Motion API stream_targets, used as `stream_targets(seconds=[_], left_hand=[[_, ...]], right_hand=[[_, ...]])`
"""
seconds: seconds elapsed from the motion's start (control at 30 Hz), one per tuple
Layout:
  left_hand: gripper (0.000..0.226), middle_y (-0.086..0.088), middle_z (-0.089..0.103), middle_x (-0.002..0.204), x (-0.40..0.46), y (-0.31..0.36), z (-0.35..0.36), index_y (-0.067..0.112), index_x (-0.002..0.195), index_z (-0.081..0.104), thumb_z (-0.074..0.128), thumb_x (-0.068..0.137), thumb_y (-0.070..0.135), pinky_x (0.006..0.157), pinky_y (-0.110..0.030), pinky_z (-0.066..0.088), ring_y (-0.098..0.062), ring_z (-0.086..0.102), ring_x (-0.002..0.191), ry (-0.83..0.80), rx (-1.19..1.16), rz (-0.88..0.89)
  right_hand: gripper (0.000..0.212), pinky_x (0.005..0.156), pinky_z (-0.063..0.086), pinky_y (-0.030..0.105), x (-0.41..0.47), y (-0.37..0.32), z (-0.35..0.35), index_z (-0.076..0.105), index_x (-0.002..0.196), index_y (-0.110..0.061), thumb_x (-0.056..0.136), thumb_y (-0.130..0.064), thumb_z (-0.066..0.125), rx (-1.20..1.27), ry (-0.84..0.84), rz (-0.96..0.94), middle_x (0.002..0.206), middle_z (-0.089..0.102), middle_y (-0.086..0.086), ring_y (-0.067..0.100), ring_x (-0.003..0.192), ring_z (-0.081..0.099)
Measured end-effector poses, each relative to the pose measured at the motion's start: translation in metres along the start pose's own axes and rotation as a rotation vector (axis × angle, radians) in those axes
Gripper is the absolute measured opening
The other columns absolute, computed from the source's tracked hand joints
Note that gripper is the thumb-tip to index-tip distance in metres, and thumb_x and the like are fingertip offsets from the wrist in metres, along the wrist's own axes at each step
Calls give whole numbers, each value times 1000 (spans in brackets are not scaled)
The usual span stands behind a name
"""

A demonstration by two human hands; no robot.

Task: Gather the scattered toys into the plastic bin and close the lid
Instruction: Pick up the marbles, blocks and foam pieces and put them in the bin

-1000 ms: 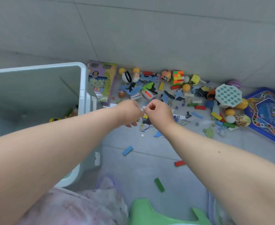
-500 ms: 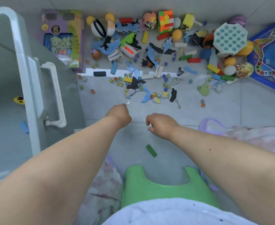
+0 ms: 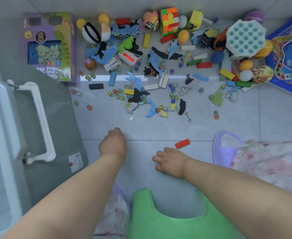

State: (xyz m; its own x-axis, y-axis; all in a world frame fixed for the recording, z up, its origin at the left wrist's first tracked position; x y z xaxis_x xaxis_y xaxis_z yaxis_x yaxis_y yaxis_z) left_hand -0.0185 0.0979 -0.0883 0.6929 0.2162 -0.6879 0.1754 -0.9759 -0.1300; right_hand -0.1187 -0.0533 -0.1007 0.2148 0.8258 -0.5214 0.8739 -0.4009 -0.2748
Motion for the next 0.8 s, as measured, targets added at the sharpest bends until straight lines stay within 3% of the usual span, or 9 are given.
stream_targets(seconds=[0.07,0.17,0.23,0.33,0.47,0.57,0.67,0.73,0.8], left_hand=[[28,-11,52,114,3,2,1,8,114,41,50,87,6,68,-34,42,-29,57,103,-19,34,28],[21,-11,57,111,6,8,-4,8,108,45,47,88,6,70,-34,41,-30,55,103,-4,62,84],[19,-12,57,110,7,20,-14,7,108,46,47,89,11,70,-33,38,-30,54,102,47,11,125],[25,-15,51,111,6,50,-31,4,110,44,48,89,16,68,-32,37,-35,54,93,47,-248,187],[25,-15,48,115,8,91,-45,3,112,45,49,88,9,70,-27,35,-29,50,90,4,-449,273],[30,-14,47,122,12,107,-51,5,119,45,44,89,2,74,-27,38,-28,51,97,-9,-482,289],[29,-15,43,128,16,116,-53,3,122,45,41,93,3,85,-34,44,-30,50,110,-19,-336,304],[26,-15,45,125,20,114,-56,5,120,44,40,95,13,82,-38,45,-33,52,107,-25,-286,269],[31,-13,44,122,22,115,-57,10,123,42,41,95,23,76,-36,44,-33,54,103,-38,-251,255]], right_hand=[[4,53,37,22,-5,10,-20,62,63,-28,65,-26,64,-17,161,51,70,56,-7,15,65,56],[24,58,32,27,-18,50,-49,61,68,-20,70,-13,38,48,374,274,67,55,-3,18,63,55],[13,60,32,28,-30,75,-56,60,70,-18,62,-11,53,49,410,398,71,55,-1,19,64,55],[27,59,42,27,-45,96,-46,61,74,-17,51,-15,75,89,348,439,75,56,0,21,67,56],[31,52,41,25,-53,100,-23,60,72,-19,48,-23,80,67,179,349,70,54,-2,19,62,54],[35,47,40,23,-51,99,-14,62,71,-20,43,-20,82,79,141,289,65,54,-4,17,57,54],[35,48,40,21,-45,88,-18,63,76,-21,47,-29,82,82,190,176,66,55,-5,15,58,54],[36,52,40,21,-45,83,-20,63,81,-24,53,-40,79,82,215,134,70,56,-6,14,62,55],[32,51,38,22,-46,82,-21,62,81,-24,57,-34,79,74,261,138,71,56,-5,15,62,54]])
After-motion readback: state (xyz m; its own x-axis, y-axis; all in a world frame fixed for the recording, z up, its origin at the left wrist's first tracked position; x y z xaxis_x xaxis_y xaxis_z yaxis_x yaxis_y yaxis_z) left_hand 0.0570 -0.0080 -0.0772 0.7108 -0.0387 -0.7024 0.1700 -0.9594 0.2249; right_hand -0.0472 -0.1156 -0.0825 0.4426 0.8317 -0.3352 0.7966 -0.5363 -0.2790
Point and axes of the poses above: each hand's wrist, its own x-axis towards the middle knuckle, its own z-axis out of the palm, y = z × x, the point moved 10 cm from there along x, towards the middle knuckle
